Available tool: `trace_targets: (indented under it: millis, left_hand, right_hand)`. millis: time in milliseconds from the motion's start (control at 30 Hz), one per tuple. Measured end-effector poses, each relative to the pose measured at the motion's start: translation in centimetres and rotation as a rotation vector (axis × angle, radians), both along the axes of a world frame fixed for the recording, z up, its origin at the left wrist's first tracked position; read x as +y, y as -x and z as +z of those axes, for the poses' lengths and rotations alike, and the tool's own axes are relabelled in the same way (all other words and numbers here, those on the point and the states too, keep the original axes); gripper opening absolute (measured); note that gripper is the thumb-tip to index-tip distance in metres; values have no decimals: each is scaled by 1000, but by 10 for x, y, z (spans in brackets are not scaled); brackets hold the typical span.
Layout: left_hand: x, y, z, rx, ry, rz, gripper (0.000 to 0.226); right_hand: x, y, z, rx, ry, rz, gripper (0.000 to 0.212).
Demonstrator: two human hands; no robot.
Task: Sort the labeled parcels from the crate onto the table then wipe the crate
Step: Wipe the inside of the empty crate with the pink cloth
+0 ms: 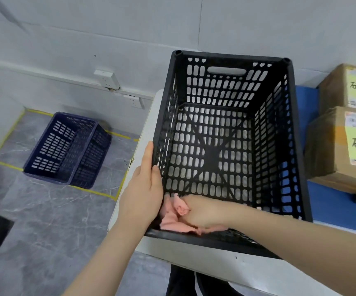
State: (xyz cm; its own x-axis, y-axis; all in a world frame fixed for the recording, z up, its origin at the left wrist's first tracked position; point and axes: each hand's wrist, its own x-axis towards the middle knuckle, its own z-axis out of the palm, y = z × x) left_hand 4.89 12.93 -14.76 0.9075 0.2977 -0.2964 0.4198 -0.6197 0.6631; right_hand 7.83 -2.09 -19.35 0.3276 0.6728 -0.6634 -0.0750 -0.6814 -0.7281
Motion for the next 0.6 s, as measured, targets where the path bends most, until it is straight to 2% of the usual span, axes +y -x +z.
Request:
trace_targets:
  millis: [67,167,233,300,367,433,600]
  left_hand:
    - [-1,-1,2,7,-3,4,54]
    - [-2,0,4,10,-13,-7,55]
    - [-1,1,4,9,-31,-15,57]
    - [0,1,2,-9,-47,-36,57]
    - [0,1,2,-33,-50,-66,59]
    - [1,0,3,-49,-36,-87,60]
    - [3,1,1,-45,-15,-75,59]
  right_hand:
    - [-1,-1,-24,133,97,-78,30]
    - [-5,-22,-40,186,236,-32,23]
    - [-9,-53,-35,21,209,-69,18]
    - [-14,-94,-22,-230,92,-335,15]
    - [-15,-141,-14,-620,80,-583,15]
    - [-12,-186,-21,-907,178,-614,18]
    - [18,-245,-63,-1032,253,-523,21]
